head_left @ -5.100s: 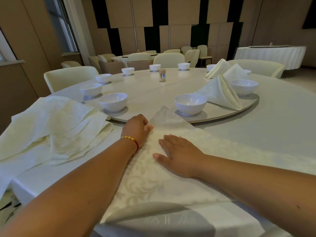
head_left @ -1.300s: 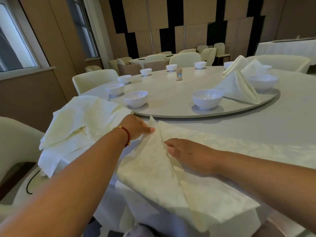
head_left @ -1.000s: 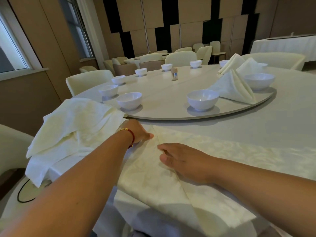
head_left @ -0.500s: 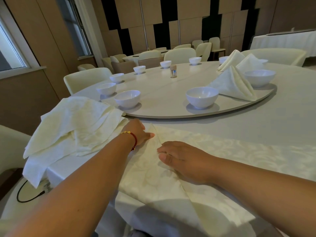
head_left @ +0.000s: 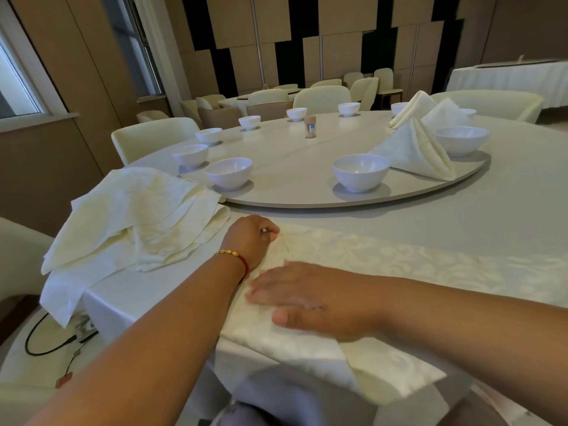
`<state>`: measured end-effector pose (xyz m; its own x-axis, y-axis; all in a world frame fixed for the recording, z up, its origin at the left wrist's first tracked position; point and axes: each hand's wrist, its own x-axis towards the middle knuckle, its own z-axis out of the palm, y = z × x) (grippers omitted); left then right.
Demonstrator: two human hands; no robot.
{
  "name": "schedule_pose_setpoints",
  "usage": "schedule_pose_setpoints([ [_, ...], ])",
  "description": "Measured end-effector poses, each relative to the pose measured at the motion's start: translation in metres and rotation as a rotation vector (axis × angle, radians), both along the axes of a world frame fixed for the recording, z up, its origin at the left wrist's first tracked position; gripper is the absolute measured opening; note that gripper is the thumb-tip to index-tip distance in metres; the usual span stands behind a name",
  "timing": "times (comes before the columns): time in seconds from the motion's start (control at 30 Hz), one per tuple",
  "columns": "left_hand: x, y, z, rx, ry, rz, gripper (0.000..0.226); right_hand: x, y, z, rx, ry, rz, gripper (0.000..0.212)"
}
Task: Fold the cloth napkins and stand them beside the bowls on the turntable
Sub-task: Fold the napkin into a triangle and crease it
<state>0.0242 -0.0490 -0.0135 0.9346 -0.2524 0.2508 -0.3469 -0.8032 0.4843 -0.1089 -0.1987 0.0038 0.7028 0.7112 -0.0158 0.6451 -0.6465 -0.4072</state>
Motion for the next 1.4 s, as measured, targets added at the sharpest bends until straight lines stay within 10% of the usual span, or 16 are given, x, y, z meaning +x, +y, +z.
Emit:
schedule_pose_setpoints([
  [0.4,-0.010,0.007,0.001,0.306,0.082,-0.119,0.050,-0.038,-0.027,-0.008,-0.093,0.015,0.249,0.072],
  [0.57,-0.017,0.006,0.000,0.448,0.099,-0.155,0.063,-0.014,-0.046,0.000,0.309,0.136,-0.229,0.051],
  [0.67,-0.019,0.007,0.000,0.451,0.103,-0.151,0.066,0.017,-0.072,0.002,0.226,-0.157,-0.529,0.023],
  [0.83,-0.019,0.007,-0.002,0.429,0.099,-0.141,0.067,0.053,-0.107,0.003,-0.034,-0.122,-0.828,0.044],
  [1.4,-0.017,0.004,-0.001,0.399,0.115,-0.115,0.064,0.013,-0.202,0.041,-0.287,0.295,-0.892,0.029],
])
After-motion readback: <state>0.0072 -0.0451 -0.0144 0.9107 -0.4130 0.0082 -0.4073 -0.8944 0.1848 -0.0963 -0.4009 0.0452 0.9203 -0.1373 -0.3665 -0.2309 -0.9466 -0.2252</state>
